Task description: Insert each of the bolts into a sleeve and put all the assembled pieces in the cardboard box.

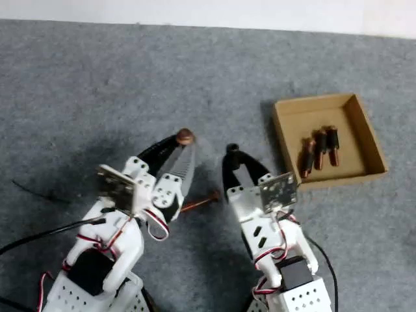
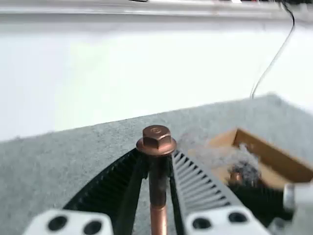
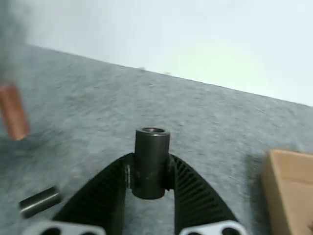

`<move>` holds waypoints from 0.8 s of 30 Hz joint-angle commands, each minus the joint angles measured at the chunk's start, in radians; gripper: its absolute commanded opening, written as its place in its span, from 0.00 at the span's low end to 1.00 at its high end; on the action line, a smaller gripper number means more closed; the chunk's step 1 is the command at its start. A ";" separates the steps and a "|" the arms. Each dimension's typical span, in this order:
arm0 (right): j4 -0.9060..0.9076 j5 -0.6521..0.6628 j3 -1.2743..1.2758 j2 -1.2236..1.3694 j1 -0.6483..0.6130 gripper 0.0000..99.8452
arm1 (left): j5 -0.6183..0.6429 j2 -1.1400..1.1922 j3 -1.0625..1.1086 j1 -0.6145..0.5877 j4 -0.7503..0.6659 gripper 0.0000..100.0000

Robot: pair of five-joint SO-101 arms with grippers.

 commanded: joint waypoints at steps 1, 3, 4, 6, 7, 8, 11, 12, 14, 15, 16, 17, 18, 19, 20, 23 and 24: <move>-0.054 0.044 0.108 -0.012 -0.054 0.00 | 0.221 -0.042 -0.073 -0.076 -0.031 0.03; -0.079 0.074 0.108 -0.012 -0.087 0.00 | 0.304 -0.044 -0.071 -0.101 -0.029 0.07; -0.090 0.089 0.108 -0.012 -0.104 0.00 | 0.324 -0.044 -0.071 -0.111 -0.029 0.07; -0.101 0.123 0.108 -0.012 -0.128 0.00 | 0.328 -0.044 -0.074 -0.122 -0.029 0.08; -0.101 0.140 0.108 -0.012 -0.137 0.00 | 0.328 -0.044 -0.076 -0.119 -0.029 0.08; -0.101 0.155 0.108 -0.012 -0.147 0.00 | 0.328 -0.044 -0.079 -0.116 -0.032 0.08; -0.097 0.187 0.108 -0.010 -0.168 0.00 | 0.334 -0.045 -0.058 -0.097 -0.049 0.08; -0.096 0.192 0.108 -0.010 -0.171 0.00 | 0.336 -0.045 -0.044 -0.097 -0.051 0.07; -0.096 0.192 0.108 -0.010 -0.177 0.00 | 0.336 -0.045 -0.028 -0.088 -0.051 0.02; -0.096 0.192 0.108 -0.010 -0.182 0.00 | 0.336 -0.045 -0.025 -0.087 -0.051 0.00; -0.096 0.192 0.108 -0.010 -0.189 0.00 | 0.338 -0.045 -0.025 -0.087 -0.051 0.01; -0.096 0.192 0.108 -0.008 -0.196 0.00 | 0.338 -0.045 -0.025 -0.084 -0.051 0.01; -0.096 0.192 0.108 -0.008 -0.200 0.00 | 0.338 -0.045 -0.025 -0.082 -0.051 0.00; -0.096 0.192 0.108 -0.008 -0.203 0.00 | 0.338 -0.045 -0.025 -0.082 -0.051 0.01; -0.096 0.192 0.108 -0.008 -0.208 0.00 | 0.338 -0.045 -0.025 -0.082 -0.051 0.01; -0.096 0.192 0.108 -0.005 -0.232 0.00 | 0.341 -0.045 -0.024 -0.082 -0.051 0.01; -0.094 0.192 0.108 -0.004 -0.239 0.00 | 0.364 -0.045 -0.024 -0.082 -0.051 0.01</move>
